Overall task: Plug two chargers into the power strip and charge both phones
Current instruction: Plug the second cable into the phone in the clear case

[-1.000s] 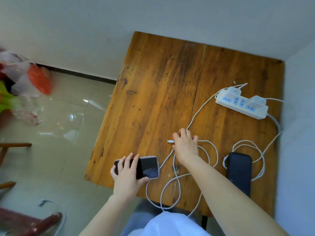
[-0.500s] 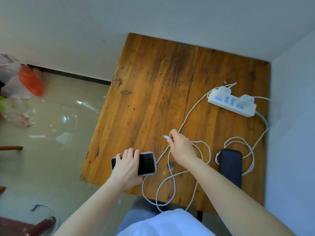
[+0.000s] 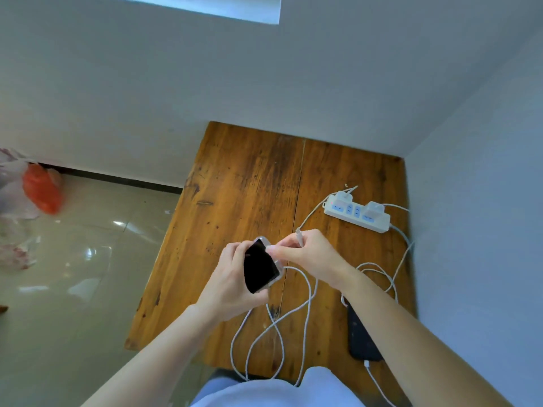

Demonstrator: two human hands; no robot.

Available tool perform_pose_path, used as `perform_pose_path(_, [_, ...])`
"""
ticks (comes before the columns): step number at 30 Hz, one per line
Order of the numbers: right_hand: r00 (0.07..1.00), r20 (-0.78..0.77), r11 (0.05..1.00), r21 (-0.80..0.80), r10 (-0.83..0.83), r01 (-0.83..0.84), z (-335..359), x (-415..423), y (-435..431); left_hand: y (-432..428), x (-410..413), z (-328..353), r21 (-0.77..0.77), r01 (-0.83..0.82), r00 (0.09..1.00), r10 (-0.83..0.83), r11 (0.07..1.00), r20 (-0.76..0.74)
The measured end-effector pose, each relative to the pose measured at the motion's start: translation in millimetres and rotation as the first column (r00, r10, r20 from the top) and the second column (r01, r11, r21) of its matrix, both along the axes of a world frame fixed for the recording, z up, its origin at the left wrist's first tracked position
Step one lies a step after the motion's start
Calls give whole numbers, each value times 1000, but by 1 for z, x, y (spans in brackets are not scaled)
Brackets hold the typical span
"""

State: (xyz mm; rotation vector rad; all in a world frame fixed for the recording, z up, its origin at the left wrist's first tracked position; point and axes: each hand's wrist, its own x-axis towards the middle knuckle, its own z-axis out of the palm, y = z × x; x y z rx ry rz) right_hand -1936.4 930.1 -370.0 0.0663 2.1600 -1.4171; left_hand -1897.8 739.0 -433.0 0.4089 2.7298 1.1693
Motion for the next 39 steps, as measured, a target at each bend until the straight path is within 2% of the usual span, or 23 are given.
perform_pose_path(3, [998,-57,992,126,-2,9,16,-6,4,7,-16,15,-83,116,987,-124,990,-99])
perform_pose_path(6, [986,-148,973,203,-79,109,24,-10,11,13,-28,25,-132,130,980,-148,983,-133])
perform_pose_path(8, [965,-184,960,176,-186,219,29,-12,15,21,-31,30,-81,31,995,-39,996,-94])
perform_pose_path(10, [927,-211,930,138,-310,342,33,-13,19,29,-34,35,28,-215,973,211,976,95])
perform_pose_path(11, [905,-224,911,122,-362,394,34,-13,21,34,-37,38,59,-367,900,339,928,274])
perform_pose_path(12, [881,-228,890,102,-414,445,36,-13,23,38,-40,44,87,-520,767,419,850,486])
perform_pose_path(13, [855,-223,866,75,-468,494,37,-12,24,43,-44,50,143,-667,591,402,731,700])
perform_pose_path(14, [828,-213,842,43,-518,538,38,-12,25,49,-48,55,211,-792,427,273,573,862])
perform_pose_path(15, [806,-206,821,17,-556,571,39,-11,25,55,-50,59,257,-870,324,96,422,941])
perform_pose_path(16, [791,-197,807,1,-579,591,39,-10,26,61,-51,63,298,-901,301,-40,317,953])
perform_pose_path(17, [786,-187,801,-9,-589,598,40,-9,26,66,-53,65,343,-907,326,-107,246,939])
perform_pose_path(20, [810,-187,826,-21,-556,563,47,-8,34,70,-59,65,428,-898,422,-72,105,904])
perform_pose_path(22, [856,-199,876,-35,-478,481,54,-8,46,59,-63,63,425,-904,424,-36,48,905])
perform_pose_path(23, [881,-189,900,-56,-435,432,58,-8,53,52,-65,62,423,-904,422,-33,59,906])
perform_pose_path(25, [898,-146,908,-125,-416,400,65,-11,65,37,-67,61,426,-884,418,-86,190,905])
perform_pose_path(28, [848,-62,839,-201,-526,506,67,-21,75,22,-69,71,522,-762,415,-329,383,848])
perform_pose_path(31, [828,23,807,-210,-561,552,68,-27,75,21,-71,84,615,-609,366,-511,500,778])
perform_pose_path(33, [821,84,791,-229,-564,567,70,-29,74,26,-70,86,654,-585,358,-571,479,738])
perform_pose_path(35, [787,100,754,-235,-609,613,70,-31,72,33,-68,86,670,-624,375,-597,403,709])
perform_pose_path(37, [766,8,758,-137,-643,638,69,-29,69,43,-68,86,666,-644,408,-568,376,715])
perform_pose_path(39, [792,-108,798,-35,-602,602,67,-23,63,53,-69,88,646,-664,450,-488,377,748])
